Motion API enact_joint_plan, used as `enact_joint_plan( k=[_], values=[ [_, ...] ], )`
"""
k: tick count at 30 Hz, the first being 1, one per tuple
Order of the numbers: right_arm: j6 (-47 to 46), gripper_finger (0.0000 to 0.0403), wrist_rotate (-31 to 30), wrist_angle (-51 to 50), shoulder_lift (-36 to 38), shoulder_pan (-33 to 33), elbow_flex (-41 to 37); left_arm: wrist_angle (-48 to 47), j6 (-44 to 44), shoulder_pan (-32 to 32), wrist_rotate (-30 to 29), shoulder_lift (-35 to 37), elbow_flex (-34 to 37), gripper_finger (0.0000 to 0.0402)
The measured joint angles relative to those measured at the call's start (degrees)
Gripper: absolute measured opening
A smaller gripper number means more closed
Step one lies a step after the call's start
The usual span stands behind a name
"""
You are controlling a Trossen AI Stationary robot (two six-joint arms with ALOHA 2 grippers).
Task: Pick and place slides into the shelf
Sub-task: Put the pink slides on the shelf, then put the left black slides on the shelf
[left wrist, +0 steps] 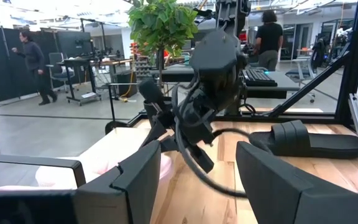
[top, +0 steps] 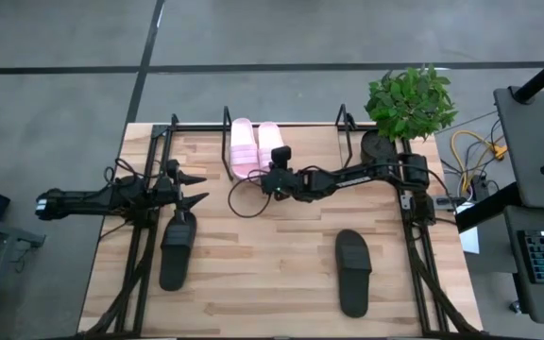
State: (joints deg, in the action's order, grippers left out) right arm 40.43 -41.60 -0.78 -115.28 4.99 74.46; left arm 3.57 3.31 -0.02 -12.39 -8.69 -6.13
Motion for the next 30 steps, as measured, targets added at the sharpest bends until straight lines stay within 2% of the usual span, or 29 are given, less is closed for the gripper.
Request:
enact_joint_plan(
  k=[6,13,30],
  values=[
    [-1.0,0.0014,0.0,0.3,-0.3,0.0,0.0,0.0,0.0,0.0,0.0,0.0,0.0,0.0196],
    [-2.6,0.004,0.0,0.3,-0.3,0.0,0.2,0.0,0.0,0.0,0.0,0.0,0.0,0.0196],
    [-2.5,0.016,-0.5,-0.4,0.0,-0.9,0.3,0.0,0.0,0.0,0.0,0.0,0.0,0.0196]
  ],
)
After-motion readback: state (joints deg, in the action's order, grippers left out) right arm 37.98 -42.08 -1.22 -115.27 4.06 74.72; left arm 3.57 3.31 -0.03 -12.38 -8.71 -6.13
